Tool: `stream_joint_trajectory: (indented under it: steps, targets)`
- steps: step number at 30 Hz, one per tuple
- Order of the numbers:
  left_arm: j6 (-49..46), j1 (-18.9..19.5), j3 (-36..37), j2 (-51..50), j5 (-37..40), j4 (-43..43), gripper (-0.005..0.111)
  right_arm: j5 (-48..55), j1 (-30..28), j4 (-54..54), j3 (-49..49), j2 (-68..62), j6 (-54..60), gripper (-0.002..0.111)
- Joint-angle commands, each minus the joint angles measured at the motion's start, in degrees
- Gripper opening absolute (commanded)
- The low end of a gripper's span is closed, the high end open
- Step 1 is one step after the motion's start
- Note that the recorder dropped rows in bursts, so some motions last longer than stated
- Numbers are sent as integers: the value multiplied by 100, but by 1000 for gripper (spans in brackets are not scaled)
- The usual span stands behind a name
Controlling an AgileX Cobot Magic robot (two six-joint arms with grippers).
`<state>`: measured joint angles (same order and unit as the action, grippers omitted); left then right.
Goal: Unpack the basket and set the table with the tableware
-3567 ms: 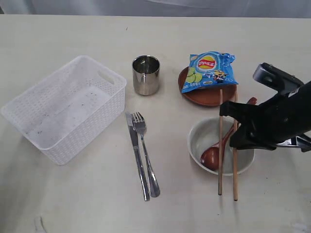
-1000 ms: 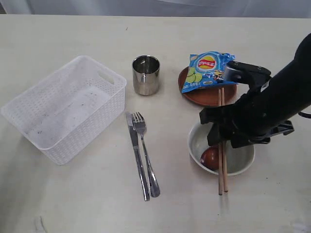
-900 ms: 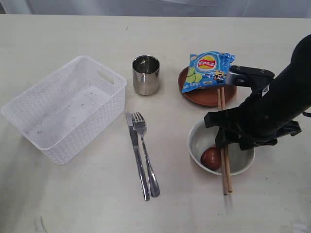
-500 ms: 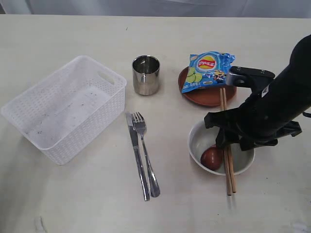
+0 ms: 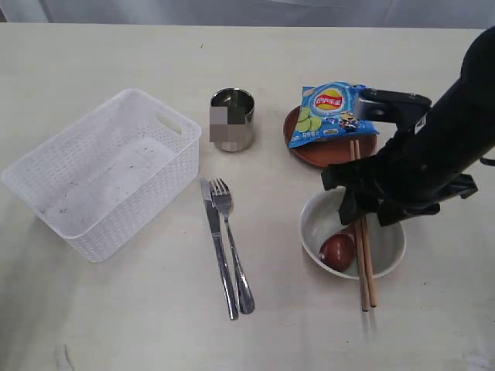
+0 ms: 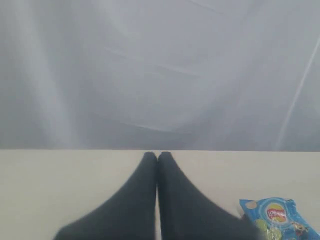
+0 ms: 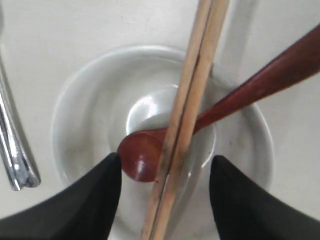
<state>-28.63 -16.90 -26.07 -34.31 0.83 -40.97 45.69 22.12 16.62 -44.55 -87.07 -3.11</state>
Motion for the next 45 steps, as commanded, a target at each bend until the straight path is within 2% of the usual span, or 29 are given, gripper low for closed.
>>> stream_joint_trajectory:
  steps: [1,5,9,16,22,24,27,29,33,37,40,45]
  targets:
    - [18,-38,141,-18,236,13,0,359,11,-67,-438,262,112,51]
    - [240,-38,357,-236,285,-9,0,452,11,-67,-744,540,112,51]
    - [335,-38,313,-865,695,-51,0,677,97,114,-1023,825,237,51]
    - [-110,-38,-537,-2788,2004,-61,0,1290,903,82,-1747,930,155,51]
    - [-223,-38,-1086,-3805,2500,98,2,1326,1352,109,-1935,763,96,51]
    - [-223,-38,-1153,-3979,2502,238,10,1364,1403,81,-1935,698,96,51]
    - [-150,-38,-1251,-4061,2343,441,34,1546,1427,113,-1935,561,111,51]
    - [190,-38,-1323,-4061,2127,689,45,1726,1563,111,-1925,438,144,51]
    - [449,-38,-1447,-4071,1959,1095,44,1638,2206,78,-1850,310,158,51]
    - [638,42,-1452,-4175,1709,1314,43,955,3007,-226,-1684,287,-384,51]
    - [985,426,-1452,-4423,1662,1314,43,325,3472,-534,-1431,213,-872,51]
    - [1281,949,-1452,-4592,1602,1167,43,156,3699,-573,-1371,-346,-1052,51]
